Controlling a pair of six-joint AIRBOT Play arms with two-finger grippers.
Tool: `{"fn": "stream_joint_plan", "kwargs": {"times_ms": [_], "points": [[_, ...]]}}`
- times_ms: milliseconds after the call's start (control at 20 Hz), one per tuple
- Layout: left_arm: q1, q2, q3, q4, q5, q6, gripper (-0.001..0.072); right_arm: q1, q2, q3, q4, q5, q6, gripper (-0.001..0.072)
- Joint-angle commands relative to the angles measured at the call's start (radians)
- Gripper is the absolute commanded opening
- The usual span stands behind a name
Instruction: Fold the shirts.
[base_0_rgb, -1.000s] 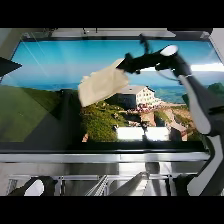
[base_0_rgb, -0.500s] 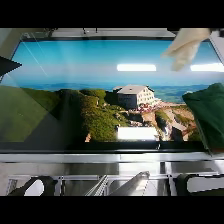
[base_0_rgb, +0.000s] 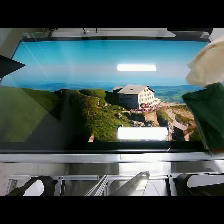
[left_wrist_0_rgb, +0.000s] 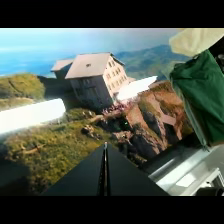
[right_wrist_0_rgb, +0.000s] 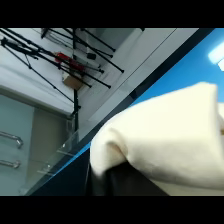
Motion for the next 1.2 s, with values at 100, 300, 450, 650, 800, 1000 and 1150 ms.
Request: {"fn": "stream_joint_plan", "kwargs": {"times_ms": [100,300,450,650,800,1000,1150], "points": [[-0.143,-0.107,0.0,0.0,0.0,-0.001,0.0017,-0.021,0.022,0.001,0.004,0.106,0.009,0.0022],[-0.236,-0.174,0.0,0.0,0.0,-0.001,0.0016,-0.028,0.092,0.001,0.003,0.122,0.009,0.0022],[-0.255,-0.185,0.0,0.0,-0.002,-0.001,0.0017,-0.057,0.142,0.001,-0.053,0.132,0.026,0.0022],[-0.255,-0.184,0.0,-0.002,-0.048,-0.001,0.0016,-0.064,0.143,-0.002,-0.339,0.242,0.05,0.0022],[-0.255,-0.182,0.0,-0.002,-0.049,-0.002,0.0016,-0.064,0.131,-0.002,-0.309,0.262,0.0,0.0023],[-0.255,-0.182,0.0,-0.002,-0.046,-0.002,0.0017,-0.06,0.13,-0.002,-0.18,0.293,-0.074,0.0022],[-0.255,-0.182,0.0,-0.002,-0.037,-0.001,0.0017,-0.064,0.127,-0.001,-0.18,0.245,-0.075,0.0023]]}}
